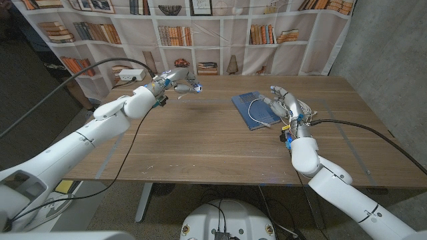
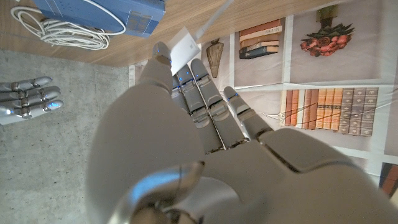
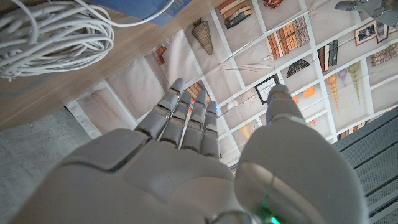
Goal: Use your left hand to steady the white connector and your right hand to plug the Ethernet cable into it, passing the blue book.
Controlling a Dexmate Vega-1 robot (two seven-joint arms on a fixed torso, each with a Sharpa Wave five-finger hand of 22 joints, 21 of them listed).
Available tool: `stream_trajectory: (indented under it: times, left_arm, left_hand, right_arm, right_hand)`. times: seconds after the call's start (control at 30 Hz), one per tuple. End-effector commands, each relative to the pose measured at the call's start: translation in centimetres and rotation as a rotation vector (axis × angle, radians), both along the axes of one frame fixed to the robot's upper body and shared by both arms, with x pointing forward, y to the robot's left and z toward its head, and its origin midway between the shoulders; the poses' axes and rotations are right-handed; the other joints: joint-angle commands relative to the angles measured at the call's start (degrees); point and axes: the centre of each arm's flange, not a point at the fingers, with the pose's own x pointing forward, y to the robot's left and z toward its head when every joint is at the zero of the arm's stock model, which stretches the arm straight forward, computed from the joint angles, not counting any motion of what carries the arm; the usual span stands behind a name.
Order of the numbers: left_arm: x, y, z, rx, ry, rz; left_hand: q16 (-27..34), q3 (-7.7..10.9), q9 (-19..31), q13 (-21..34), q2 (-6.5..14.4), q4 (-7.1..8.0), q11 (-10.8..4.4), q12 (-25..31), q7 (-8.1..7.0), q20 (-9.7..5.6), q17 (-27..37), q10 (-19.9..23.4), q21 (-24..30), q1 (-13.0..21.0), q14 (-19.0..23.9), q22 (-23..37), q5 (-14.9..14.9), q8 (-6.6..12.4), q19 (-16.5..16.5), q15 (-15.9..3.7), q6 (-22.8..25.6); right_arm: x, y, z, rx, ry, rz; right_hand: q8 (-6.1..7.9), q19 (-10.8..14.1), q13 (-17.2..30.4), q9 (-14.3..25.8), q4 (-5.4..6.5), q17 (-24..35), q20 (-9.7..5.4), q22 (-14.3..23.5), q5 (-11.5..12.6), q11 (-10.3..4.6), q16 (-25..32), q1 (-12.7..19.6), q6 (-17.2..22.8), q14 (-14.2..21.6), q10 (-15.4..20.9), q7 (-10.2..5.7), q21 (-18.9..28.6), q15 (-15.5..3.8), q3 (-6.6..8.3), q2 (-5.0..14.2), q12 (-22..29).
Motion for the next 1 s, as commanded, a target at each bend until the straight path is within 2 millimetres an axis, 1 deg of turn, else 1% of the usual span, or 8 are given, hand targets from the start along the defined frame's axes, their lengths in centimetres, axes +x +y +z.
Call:
stream_trajectory:
  times: [0.03, 0.37, 0.43, 0.5, 0.57, 0.73, 0.8, 1.0]
  left_arm:
    - [0.2, 1.6, -1.0, -0.186, 0.062, -0.124]
    - [-1.3, 1.7, -1.6, -0.297, 0.028, -0.207]
    - [-1.5, 1.7, -1.6, -0.327, 0.022, -0.224]
    - [-1.5, 1.7, -1.6, -0.338, 0.025, -0.243]
    - [-1.7, 1.6, -1.7, -0.341, 0.019, -0.25]
    - [-1.8, 1.3, -1.7, -0.331, 0.03, -0.264]
    - [-1.9, 1.3, -1.7, -0.327, 0.032, -0.27]
    - [-1.5, 1.5, -1.8, -0.336, 0.089, -0.302]
  left_hand:
    - [-0.3, 2.79, 2.3, 5.3, 0.3, 2.4, -6.52, 0.3, -1.12, -3.66, 0.1, 6.5, -0.2, -0.2, 0.0, 0.1, 0.2, -0.02, 0.2, -3.49, 4.9]
    - [-0.4, 3.25, 2.4, 5.5, 0.2, 2.37, -6.49, 0.1, -0.95, -3.7, 0.1, 6.2, -0.2, -0.2, -0.6, 0.1, 0.2, -0.21, 0.1, -3.54, 4.6]
    - [-0.5, 3.31, 2.4, 5.5, 0.1, 2.33, -6.48, 0.1, -1.07, -3.73, 0.1, 6.2, -0.3, -0.3, -0.8, 0.1, 0.2, -0.2, -0.3, -3.56, 4.6]
    - [-0.5, 3.43, 2.4, 5.6, 0.1, 2.35, -6.51, 0.0, -1.12, -3.87, 0.1, 6.1, -0.5, -0.3, -0.9, 0.1, 0.2, -0.21, -0.7, -3.52, 4.6]
    - [-0.5, 3.5, 2.4, 5.6, 0.0, 2.34, -6.51, 0.0, -1.21, -3.93, 0.1, 6.2, -0.5, -0.4, -1.2, 0.1, 0.2, -0.27, -0.9, -3.51, 4.5]
    - [-0.5, 3.68, 2.4, 5.7, 0.0, 2.4, -6.5, 0.0, -1.17, -4.12, 0.1, 6.2, -0.6, -0.5, -1.4, 0.1, 0.1, -0.22, -1.1, -3.49, 4.7]
    - [-0.5, 3.75, 2.4, 5.7, 0.0, 2.39, -6.49, 0.1, -1.08, -4.12, 0.1, 6.4, -0.5, -0.5, -1.6, 0.1, 0.1, -0.15, -1.2, -3.48, 4.8]
    - [-0.5, 3.99, 2.5, 5.8, -0.1, 2.35, -6.5, 0.1, -0.97, -4.17, 0.0, 6.7, -0.5, -0.6, -1.9, 0.1, 0.1, -0.16, -1.4, -3.46, 4.9]
  right_arm:
    - [-0.4, 1.4, -0.1, -0.096, 0.017, -0.127]
    - [-1.0, 2.3, 0.0, -0.162, 0.034, -0.271]
    - [-1.1, 2.4, 0.0, -0.169, 0.039, -0.291]
    - [-1.2, 2.5, 0.0, -0.174, 0.04, -0.306]
    - [-1.2, 2.4, 0.0, -0.194, 0.048, -0.304]
    - [-1.1, 2.5, -0.1, -0.254, 0.058, -0.342]
    - [-0.9, 2.5, 0.0, -0.282, 0.066, -0.356]
    - [-0.5, 2.6, 0.2, -0.359, 0.09, -0.381]
  right_hand:
    - [0.51, 0.1, 0.2, 0.1, 0.37, 0.1, 0.26, 0.2, 0.3, -0.14, 0.0, 0.8, 1.1, 0.4, 0.9, -0.1, 0.1, 0.0, -0.05, -0.05, 0.5]
    - [0.96, 1.6, 0.2, 0.2, 0.67, 0.1, 0.57, 0.2, 0.3, -0.88, 0.5, 1.1, 3.2, 2.5, 3.2, -0.81, 0.4, -0.28, -0.7, -0.89, 1.1]
    - [0.79, 2.2, 0.3, 0.3, 0.84, 0.1, 2.11, 0.1, 0.4, -1.09, 0.3, 1.2, 3.4, 2.6, 3.3, -0.84, 0.5, 1.8, -1.0, -1.19, 0.9]
    - [0.64, 2.3, 0.3, 0.3, 1.06, 0.1, 4.97, 0.1, 0.4, -1.4, 0.1, 1.4, 3.7, 2.7, 3.7, -0.98, 0.3, 3.41, -1.3, -1.36, 0.9]
    - [0.52, 2.3, 0.3, 0.4, 1.16, 0.1, 7.51, 0.1, 0.5, -1.75, 0.0, 1.5, 3.9, 2.9, 4.2, -1.26, 0.1, 3.56, -1.52, -1.54, 0.9]
    - [0.41, 2.0, 0.3, 0.5, 1.43, 0.1, 11.52, 0.0, 0.6, -2.99, -0.3, 1.7, 4.4, 2.3, 3.9, -2.65, -0.4, 3.48, -1.79, -1.47, 0.5]
    - [0.54, 1.7, 0.3, 0.5, 1.48, 0.1, 12.28, 0.0, 0.7, -3.64, -0.3, 1.8, 5.0, 2.2, 4.1, -3.78, -0.6, 3.49, -1.85, -1.42, 0.5]
    - [0.67, 1.1, 0.3, 0.6, 1.52, 0.1, 12.87, 0.0, 0.7, -5.21, -0.3, 2.1, 5.9, 2.4, 4.6, -4.57, -1.0, 2.97, -1.94, -1.32, 0.6]
